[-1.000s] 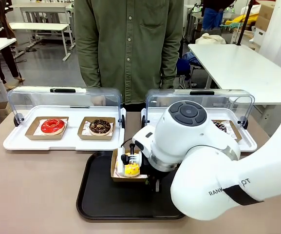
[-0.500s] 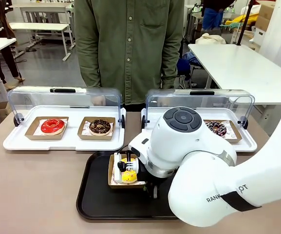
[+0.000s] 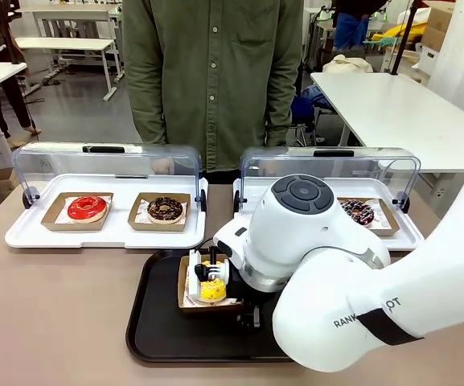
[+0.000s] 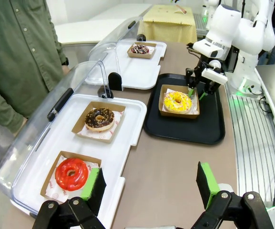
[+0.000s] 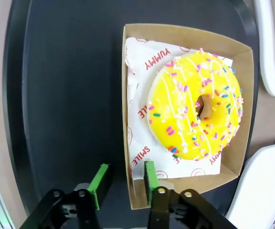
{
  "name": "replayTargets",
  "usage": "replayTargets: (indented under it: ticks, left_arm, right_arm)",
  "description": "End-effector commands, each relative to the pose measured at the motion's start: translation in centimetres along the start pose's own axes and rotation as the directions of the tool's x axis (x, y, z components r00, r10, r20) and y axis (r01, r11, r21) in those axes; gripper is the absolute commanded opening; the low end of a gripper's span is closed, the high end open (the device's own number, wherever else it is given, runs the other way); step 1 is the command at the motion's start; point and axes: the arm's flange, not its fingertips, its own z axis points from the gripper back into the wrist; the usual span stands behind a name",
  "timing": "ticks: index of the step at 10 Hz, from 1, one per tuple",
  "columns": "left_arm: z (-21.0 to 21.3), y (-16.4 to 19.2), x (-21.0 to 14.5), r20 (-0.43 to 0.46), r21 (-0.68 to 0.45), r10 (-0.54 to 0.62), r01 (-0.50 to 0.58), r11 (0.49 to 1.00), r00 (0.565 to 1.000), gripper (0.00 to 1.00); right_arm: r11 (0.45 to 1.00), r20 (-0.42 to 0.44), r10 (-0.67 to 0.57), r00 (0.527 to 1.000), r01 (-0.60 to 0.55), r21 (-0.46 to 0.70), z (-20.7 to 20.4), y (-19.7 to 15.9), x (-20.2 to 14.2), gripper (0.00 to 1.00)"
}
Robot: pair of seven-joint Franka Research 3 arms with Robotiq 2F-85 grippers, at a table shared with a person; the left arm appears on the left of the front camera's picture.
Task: Move the third donut from the left to the tray.
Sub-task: Pick up the Paper togo box containing the Donut indicated by the person and place it on the Handle tray.
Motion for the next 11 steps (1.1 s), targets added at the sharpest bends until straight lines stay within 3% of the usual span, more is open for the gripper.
replayTargets:
  ticks: [1, 3, 8, 9, 11]
  left_arm:
    - [0.1, 0.0, 0.2, 0.024, 0.002, -0.023, 0.023, 1.000, 0.999, 1.00]
    - [0.1, 0.0, 0.2, 0.024, 0.002, -0.023, 0.023, 1.000, 0.999, 1.00]
    - [0.1, 0.0, 0.2, 0.024, 0.002, -0.023, 0.023, 1.000, 0.999, 1.00]
    - [0.1, 0.0, 0.2, 0.024, 0.002, -0.023, 0.023, 1.000, 0.999, 1.00]
    - [0.1, 0.0, 0.2, 0.024, 0.002, -0.023, 0.023, 1.000, 0.999, 1.00]
  right_arm:
    - [1.000, 0.037, 0.011, 0.999, -0.012, 0.021, 3.5, 4.3, -5.9, 0.79]
    - [1.000, 0.048, 0.014, 0.999, -0.015, 0.023, 5.2, 4.3, -6.0, 1.00]
    - [1.000, 0.058, 0.013, 0.998, -0.013, -0.005, 9.0, 4.2, -5.8, 1.00]
    - [1.000, 0.036, 0.007, 0.999, -0.006, -0.025, 7.3, -0.2, 0.6, 1.00]
    - [1.000, 0.036, 0.007, 0.999, -0.006, -0.025, 7.3, -0.2, 0.6, 1.00]
